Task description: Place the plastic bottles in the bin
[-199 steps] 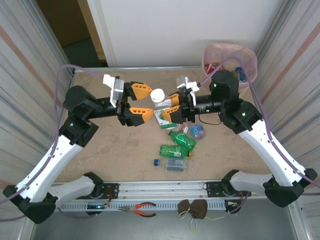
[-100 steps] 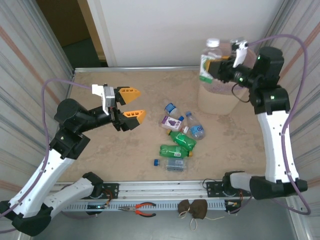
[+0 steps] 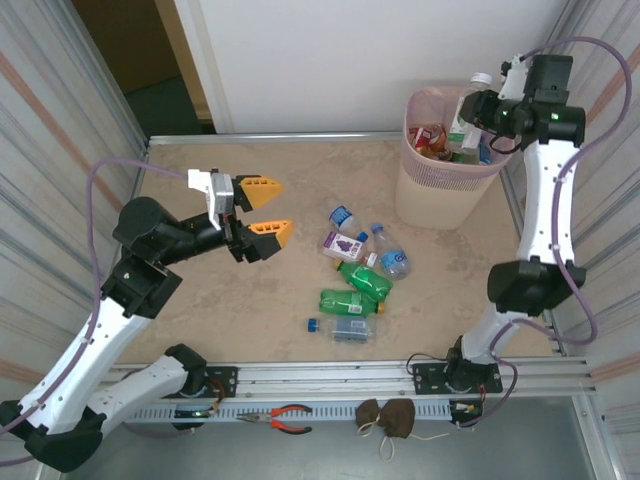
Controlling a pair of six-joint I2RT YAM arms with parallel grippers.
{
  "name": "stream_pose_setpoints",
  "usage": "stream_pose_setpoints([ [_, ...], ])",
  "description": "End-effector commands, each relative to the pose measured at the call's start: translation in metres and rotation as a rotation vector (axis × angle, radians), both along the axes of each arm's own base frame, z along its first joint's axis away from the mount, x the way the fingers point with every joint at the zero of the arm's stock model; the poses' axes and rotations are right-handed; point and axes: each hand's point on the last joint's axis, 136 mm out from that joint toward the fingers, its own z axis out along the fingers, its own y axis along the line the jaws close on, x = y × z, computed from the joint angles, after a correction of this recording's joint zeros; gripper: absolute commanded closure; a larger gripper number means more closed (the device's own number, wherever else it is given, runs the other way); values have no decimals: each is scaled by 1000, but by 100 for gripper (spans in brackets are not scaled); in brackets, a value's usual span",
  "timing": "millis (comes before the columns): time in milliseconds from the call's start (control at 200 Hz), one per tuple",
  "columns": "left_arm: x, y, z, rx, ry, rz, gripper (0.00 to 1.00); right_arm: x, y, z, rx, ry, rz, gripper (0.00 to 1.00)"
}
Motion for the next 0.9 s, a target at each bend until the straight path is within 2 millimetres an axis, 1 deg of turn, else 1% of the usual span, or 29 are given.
stream_pose_setpoints([
  [0, 5, 1, -4, 8, -12, 22, 22, -12, -15, -40, -86, 198, -34, 67],
  [271, 10, -1, -7, 13, -3, 26, 22, 1, -28, -94, -189, 356, -33, 65],
  [566, 13, -1, -7, 10, 1, 33, 22, 11, -22, -151, -207, 502, 11, 64],
  [792, 12, 1, -8, 8, 1, 41, 22, 19, -21, -182, -192, 565, 24, 61],
  [897, 13, 3, -7, 3, -4, 50, 22, 21, -20, -191, -185, 584, 31, 58],
])
